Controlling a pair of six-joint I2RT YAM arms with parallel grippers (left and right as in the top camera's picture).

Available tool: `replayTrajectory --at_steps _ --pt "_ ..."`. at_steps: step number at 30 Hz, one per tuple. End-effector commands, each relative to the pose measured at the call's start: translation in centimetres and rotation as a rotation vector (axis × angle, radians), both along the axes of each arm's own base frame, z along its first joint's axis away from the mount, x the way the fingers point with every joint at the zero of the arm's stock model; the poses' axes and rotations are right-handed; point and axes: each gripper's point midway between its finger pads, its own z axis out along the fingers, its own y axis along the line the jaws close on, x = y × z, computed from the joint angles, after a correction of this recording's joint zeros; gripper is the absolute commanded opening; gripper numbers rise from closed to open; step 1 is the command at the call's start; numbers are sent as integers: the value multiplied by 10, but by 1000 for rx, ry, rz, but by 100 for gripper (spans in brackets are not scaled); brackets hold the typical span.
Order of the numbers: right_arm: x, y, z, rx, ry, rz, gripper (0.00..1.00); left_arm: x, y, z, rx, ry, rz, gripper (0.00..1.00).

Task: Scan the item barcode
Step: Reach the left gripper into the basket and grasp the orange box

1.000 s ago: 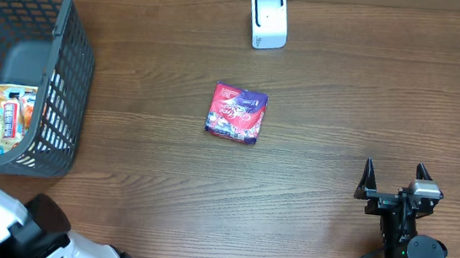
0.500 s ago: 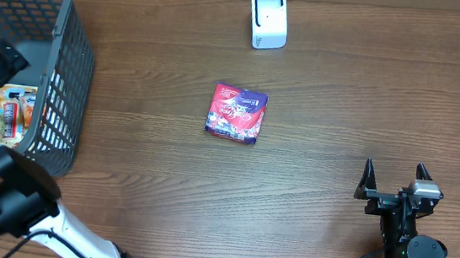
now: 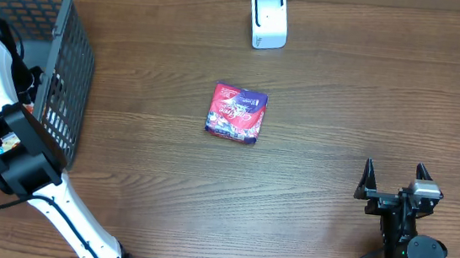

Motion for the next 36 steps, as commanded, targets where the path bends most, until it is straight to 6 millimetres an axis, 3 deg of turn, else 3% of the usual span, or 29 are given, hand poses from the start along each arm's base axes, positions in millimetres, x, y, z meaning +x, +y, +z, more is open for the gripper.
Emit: replayTrajectory --at_steps 1,6,9,10,15,18,19,21,27,28,32,36 --pt "0 0 -1 -5 -8 -1 100 -11 17 -9 32 30 72 85" --pt "0 0 -1 -5 -8 -1 100 -3 13 -11 -20 -28 83 50" --pt "0 0 -1 -5 -8 -1 100 0 7 -11 -57 -47 82 23" --pt "0 0 -1 -5 -8 -1 100 2 5 -11 -69 -55 80 19" --pt "0 0 -1 -5 -8 -1 100 4 -4 -3 -114 -74 81 24" --pt "0 0 -1 -5 -8 -1 100 -2 -7 6 -129 -52 84 33" --pt "0 0 -1 -5 -8 -1 100 -6 -10 5 -141 -30 85 44" --pt "0 0 -1 -5 -8 -1 100 -11 -14 -1 -155 -9 86 51" --pt "0 0 -1 -5 -8 -1 100 -25 -23 -24 -184 49 85 53" --pt "0 0 -1 -5 -8 -1 100 -26 -24 -28 -189 55 78 50" --pt "0 0 -1 -5 -8 -1 100 -28 -25 -30 -194 59 76 4" --pt "0 0 -1 -5 -8 -1 100 -26 -25 -16 -196 52 76 4"
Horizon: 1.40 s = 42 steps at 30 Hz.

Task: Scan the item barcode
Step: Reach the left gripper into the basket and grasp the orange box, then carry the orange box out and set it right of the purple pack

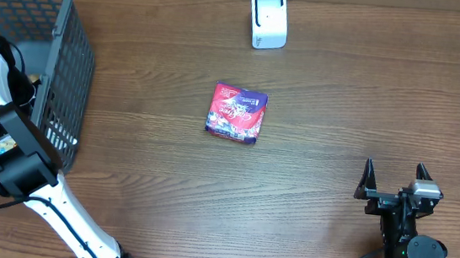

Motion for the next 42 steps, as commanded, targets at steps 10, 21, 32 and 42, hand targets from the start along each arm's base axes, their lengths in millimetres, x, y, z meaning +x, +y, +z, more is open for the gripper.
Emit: replayTrajectory --at_steps 10,21,32,42 --pt "0 0 -1 -5 -8 -1 100 64 -4 159 7 -441 -1 4" --pt "0 0 -1 -5 -8 -1 100 61 -33 298 126 -826 -82 4" --pt "0 0 -1 -5 -8 -1 100 34 -44 342 268 -874 -151 4" --pt "0 0 -1 -5 -8 -1 100 35 -42 262 115 -641 -121 4"
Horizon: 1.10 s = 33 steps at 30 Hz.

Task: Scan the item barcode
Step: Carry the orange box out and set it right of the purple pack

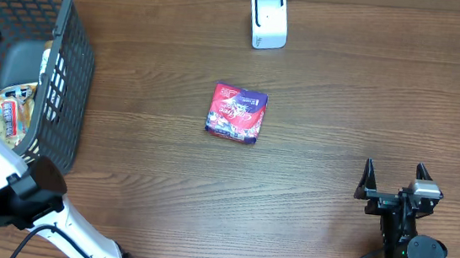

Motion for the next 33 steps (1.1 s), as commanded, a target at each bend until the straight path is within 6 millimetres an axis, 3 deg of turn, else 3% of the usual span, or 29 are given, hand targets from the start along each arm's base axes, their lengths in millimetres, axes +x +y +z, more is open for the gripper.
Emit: replayTrajectory --at_steps 1,4,9,12,14,17,19,23,25,28,31,33 --pt "0 0 -1 -5 -8 0 100 9 -19 -13 -78 3 -101 4" --pt "0 0 -1 -5 -8 0 100 14 -31 7 -74 -79 -156 4" --pt "0 0 -1 -5 -8 0 100 2 -67 67 -63 -262 -242 4" --pt "0 0 -1 -5 -8 0 100 -6 -110 94 -105 -342 -346 4" --pt "0 0 -1 -5 -8 0 100 -6 -161 108 -155 -389 -489 4" --pt "0 0 -1 -5 -8 0 100 -2 -221 107 -185 -372 -649 4" --pt "0 0 -1 -5 -8 0 100 1 -264 94 -198 -317 -759 4" --pt "0 0 -1 -5 -8 0 100 1 -347 49 -203 -151 -956 4" --pt "0 0 -1 -5 -8 0 100 -2 -402 13 -228 -35 -1076 4" --pt "0 0 -1 -5 -8 0 100 -6 -467 -44 -240 112 -1210 4" --pt "0 0 -1 -5 -8 0 100 -8 -514 -104 -251 253 -1245 4" --pt "0 0 -1 -5 -8 0 100 -10 -533 -137 -263 329 -1242 4"
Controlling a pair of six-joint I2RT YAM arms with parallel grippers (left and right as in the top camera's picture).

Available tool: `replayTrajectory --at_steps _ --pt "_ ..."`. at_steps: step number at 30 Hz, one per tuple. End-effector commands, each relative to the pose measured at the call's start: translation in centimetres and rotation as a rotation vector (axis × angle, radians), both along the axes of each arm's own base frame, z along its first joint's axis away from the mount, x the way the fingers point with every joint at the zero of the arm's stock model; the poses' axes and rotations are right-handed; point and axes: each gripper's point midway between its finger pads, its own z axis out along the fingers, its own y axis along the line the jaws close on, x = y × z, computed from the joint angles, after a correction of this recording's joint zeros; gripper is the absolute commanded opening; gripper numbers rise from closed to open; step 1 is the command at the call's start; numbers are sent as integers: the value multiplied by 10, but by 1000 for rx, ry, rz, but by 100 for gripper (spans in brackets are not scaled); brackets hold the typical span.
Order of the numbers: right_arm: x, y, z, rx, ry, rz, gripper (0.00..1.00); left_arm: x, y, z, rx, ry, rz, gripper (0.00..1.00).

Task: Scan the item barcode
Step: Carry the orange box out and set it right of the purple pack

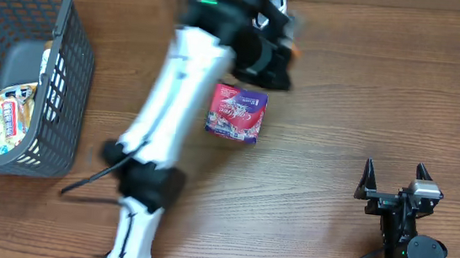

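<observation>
My left arm point(179, 90) reaches across the table to the far middle, and its motion-blurred gripper point(283, 39) hangs right in front of the white scanner, hiding most of it. A small orange patch shows at the gripper's tip; the blur hides whether anything is held. A red and purple packet point(236, 113) lies flat mid-table, just below the left wrist. My right gripper point(393, 180) rests open at the near right, with nothing between its fingers.
A dark grey mesh basket point(72, 54) stands at the far left. It holds an orange and white packet point(3, 116) and some grey and white items.
My left arm has moved from the far left edge by the basket to the far middle, in front of the scanner. The red packet, the basket's contents and my right arm are unchanged.
My left arm was bent down into the basket at the first two moments, covering its contents. Then it stood back at the left edge, with the orange and white packet showing in the basket. Now it stretches to the scanner. The red packet never moved.
</observation>
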Motion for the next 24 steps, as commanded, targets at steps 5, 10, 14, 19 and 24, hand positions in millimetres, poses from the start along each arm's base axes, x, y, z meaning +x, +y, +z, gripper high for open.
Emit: replayTrajectory --at_steps 5,10,14,19,24 --pt "0 0 -1 -5 -8 -1 100 -13 -41 -114 158 223 -29 4" --pt "0 0 -1 -5 -8 -1 100 -20 -31 -142 225 326 -6 22" --pt "0 0 -1 -5 -8 -1 100 -21 -30 -142 227 330 -5 43" --pt "0 0 -1 -5 -8 -1 100 -22 -19 -131 235 350 12 47" --pt "0 0 -1 -5 -8 -1 100 12 0 -68 64 251 90 45"
